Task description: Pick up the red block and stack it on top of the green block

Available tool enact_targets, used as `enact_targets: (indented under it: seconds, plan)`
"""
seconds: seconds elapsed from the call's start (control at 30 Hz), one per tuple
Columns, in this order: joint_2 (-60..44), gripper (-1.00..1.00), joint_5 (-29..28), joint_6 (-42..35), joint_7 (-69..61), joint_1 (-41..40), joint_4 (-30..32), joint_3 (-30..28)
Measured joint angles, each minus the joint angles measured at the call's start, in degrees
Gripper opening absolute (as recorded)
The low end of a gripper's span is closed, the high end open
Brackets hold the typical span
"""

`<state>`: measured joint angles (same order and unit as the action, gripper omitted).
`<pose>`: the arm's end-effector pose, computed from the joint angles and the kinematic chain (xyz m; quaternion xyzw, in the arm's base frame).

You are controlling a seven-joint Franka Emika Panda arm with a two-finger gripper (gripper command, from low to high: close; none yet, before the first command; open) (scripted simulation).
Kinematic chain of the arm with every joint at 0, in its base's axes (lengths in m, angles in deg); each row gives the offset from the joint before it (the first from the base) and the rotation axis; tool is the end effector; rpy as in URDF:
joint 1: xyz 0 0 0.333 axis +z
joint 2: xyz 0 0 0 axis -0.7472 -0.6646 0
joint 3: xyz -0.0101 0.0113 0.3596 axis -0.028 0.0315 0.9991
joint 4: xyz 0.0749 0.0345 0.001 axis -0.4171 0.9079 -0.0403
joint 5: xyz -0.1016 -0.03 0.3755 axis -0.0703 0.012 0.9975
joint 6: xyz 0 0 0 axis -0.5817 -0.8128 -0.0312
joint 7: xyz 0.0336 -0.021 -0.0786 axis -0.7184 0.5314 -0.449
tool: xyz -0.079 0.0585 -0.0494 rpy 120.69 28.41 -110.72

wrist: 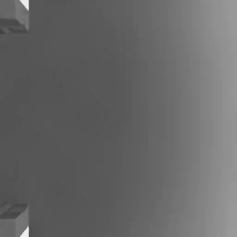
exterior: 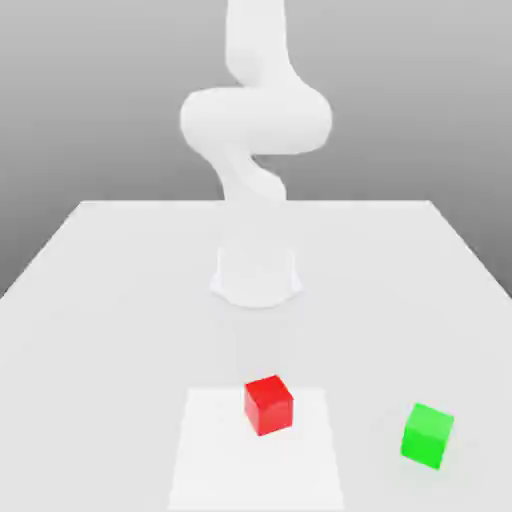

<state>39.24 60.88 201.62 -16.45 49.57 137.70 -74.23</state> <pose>0.3467 -0.0027 0.6920 -0.8691 0.3472 -0.3231 0.1408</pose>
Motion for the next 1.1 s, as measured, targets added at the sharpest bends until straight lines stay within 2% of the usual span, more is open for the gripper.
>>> enact_targets:
  seconds: [0.37, 0.57, 0.8, 0.83, 1.1]
  plan:
    - [-22.28, 0.0, 1.77, 14.79, -12.25, 5.4, 16.3, -3.93]
    - [-36.4, 0.0, -0.14, 24.18, -17.68, 6.55, 26.17, -4.15]
    - [-51.12, 0.0, 2.44, 36.27, -20.97, 5.32, 26.33, -1.99]
    - [-53.13, -1.0, 3.21, 37.98, -21.47, 4.97, 26.07, -1.43]
    - [-52.3, -1.0, 2.57, 37.24, -21.03, 4.85, 26.18, -1.47]
